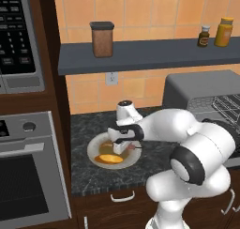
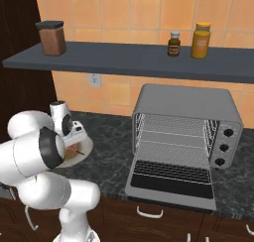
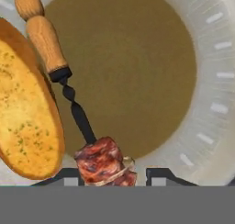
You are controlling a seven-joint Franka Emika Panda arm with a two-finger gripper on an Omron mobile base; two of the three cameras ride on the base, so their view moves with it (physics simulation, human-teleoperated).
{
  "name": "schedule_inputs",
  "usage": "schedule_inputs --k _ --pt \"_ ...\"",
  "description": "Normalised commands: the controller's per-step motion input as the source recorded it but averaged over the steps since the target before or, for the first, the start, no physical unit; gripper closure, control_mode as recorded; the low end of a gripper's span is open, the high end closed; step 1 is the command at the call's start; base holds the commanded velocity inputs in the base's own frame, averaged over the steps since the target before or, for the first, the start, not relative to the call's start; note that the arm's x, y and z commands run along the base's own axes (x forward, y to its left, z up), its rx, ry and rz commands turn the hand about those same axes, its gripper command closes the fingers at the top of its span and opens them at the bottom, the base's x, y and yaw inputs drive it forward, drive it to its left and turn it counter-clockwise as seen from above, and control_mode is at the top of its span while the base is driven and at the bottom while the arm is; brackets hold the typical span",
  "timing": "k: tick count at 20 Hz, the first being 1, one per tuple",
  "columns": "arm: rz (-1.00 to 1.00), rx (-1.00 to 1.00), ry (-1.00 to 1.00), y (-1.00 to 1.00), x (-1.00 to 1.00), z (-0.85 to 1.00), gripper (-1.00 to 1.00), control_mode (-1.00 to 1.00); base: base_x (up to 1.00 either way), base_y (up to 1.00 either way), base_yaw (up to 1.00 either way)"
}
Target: Pick up the kebab skewer and baguette bread, and place them inside the toaster oven. Close the toaster oven door and start by setting the timer.
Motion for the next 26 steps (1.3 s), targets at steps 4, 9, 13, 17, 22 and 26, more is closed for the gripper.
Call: schedule_inputs --k 4,9,13,17,22,26 --pt "0.32 0.0 -0.02 -0.75 -0.81 0.81 1.0 -1.0 0.0 0.0 0.0" --pt "0.29 0.0 -0.18 -0.96 -1.0 0.5 1.0 -1.0 0.0 0.0 0.0" --pt "0.15 0.0 -0.05 -1.0 -0.68 0.49 1.0 -1.0 0.0 0.0 0.0" --pt "0.12 0.03 -0.01 -1.0 -0.21 0.27 1.0 -1.0 0.0 0.0 0.0" --pt "0.02 0.09 -0.04 -1.0 -0.03 0.33 1.0 -1.0 0.0 0.0 0.0" --pt "0.03 0.14 -0.04 -1.0 0.0 0.57 1.0 -1.0 0.0 0.0 0.0"
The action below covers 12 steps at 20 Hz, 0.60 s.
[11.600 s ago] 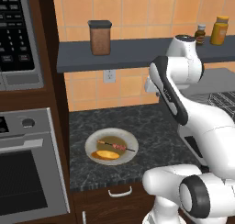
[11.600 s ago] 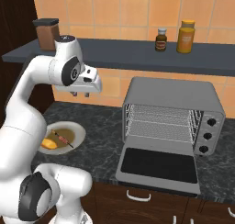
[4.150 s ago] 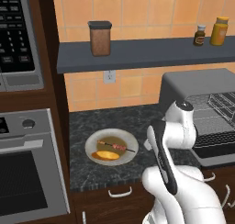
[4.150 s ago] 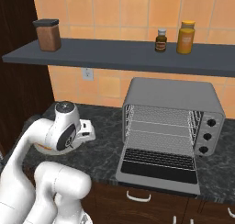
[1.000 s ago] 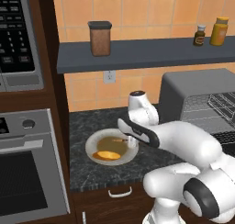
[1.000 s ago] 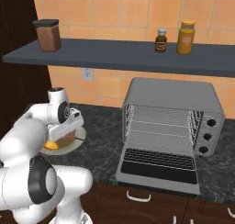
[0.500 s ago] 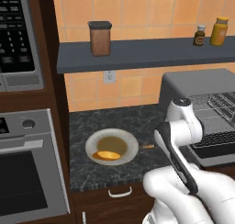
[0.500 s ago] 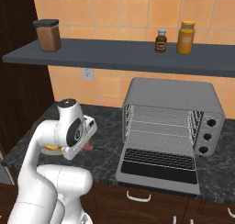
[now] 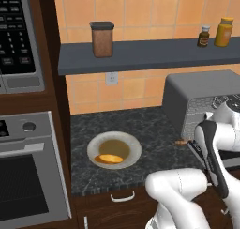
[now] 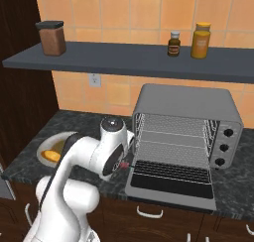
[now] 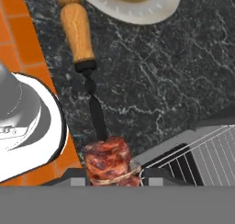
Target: Pick up the kebab skewer and baguette bread, and place them inside the toaster oven. Close the toaster oven door and start by setting the timer.
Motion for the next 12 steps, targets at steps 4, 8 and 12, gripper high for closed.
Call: schedule_inputs --k 4,8,12 --pt "0.08 0.14 -0.01 -1.0 0.06 0.43 1.0 -1.0 0.0 0.0 0.0" --pt "0.16 0.09 -0.04 -1.0 0.36 0.17 1.0 -1.0 0.0 0.0 0.0" --pt "0.2 0.0 -0.12 -0.51 0.57 0.0 1.0 -1.0 0.0 0.0 0.0"
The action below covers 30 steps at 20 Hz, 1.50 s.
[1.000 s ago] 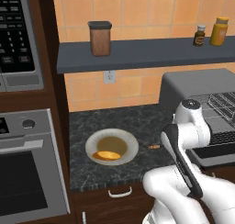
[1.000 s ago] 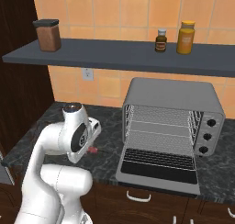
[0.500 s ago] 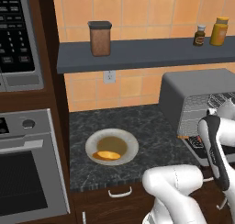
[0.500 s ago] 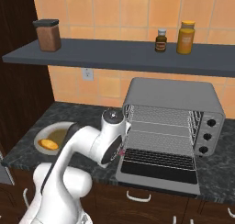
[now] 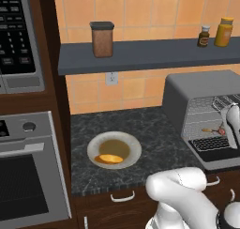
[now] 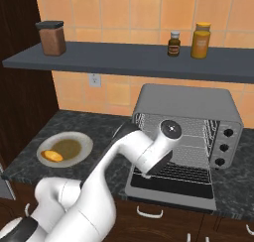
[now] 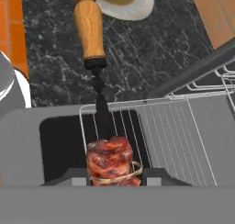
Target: Pick up the kebab skewer and baguette bread, and place them inside the toaster oven. Close the toaster oven door and start by setting the timer.
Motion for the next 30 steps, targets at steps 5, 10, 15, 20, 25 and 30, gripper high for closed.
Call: schedule_inputs --k 5,10,15,20,25,30 --pt "0.07 -0.02 0.0 -0.12 0.84 -0.09 1.0 -1.0 0.0 0.0 0.0" --pt "0.0 -0.08 0.0 -0.15 0.71 -0.31 1.0 -1.0 0.0 0.0 0.0" --pt "0.0 -0.05 0.0 -0.23 0.26 -0.34 1.0 -1.0 0.0 0.0 0.0" --pt "0.0 -0.01 -0.03 -0.21 0.12 -0.25 1.0 -1.0 0.0 0.0 0.0" --pt "0.0 0.0 -0.06 -0.12 0.13 -0.21 1.0 -1.0 0.0 0.0 0.0" --pt "-0.02 -0.02 -0.02 -0.05 0.14 -0.3 1.0 -1.0 0.0 0.0 0.0"
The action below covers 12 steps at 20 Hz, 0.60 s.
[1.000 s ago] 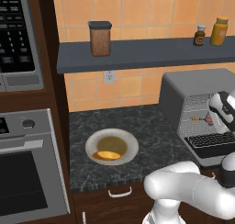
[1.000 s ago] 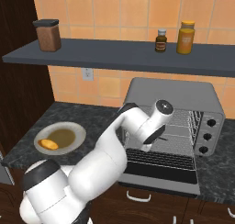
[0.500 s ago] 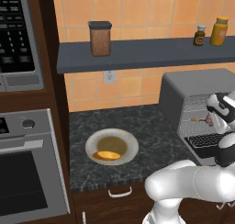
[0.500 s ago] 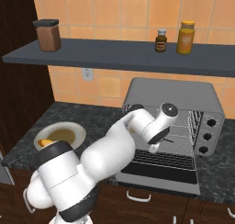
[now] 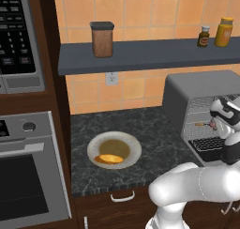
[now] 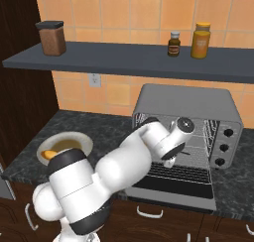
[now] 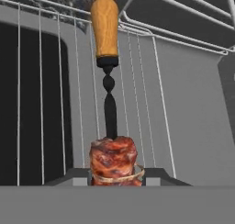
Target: Pick up the kebab skewer and baguette bread, and place them inside the toaster oven. Close the toaster oven door and start by setting the timer.
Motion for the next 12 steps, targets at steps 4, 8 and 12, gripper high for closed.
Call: schedule_inputs --k 4,8,12 --pt "-0.05 -0.05 0.0 0.0 0.14 -0.26 1.0 -1.0 0.0 0.0 0.0" --pt "-0.04 -0.03 0.0 -0.04 0.03 -0.28 1.0 -1.0 0.0 0.0 0.0" --pt "-0.04 0.0 0.0 -0.04 0.0 -0.16 -1.0 -1.0 0.0 0.0 0.0"
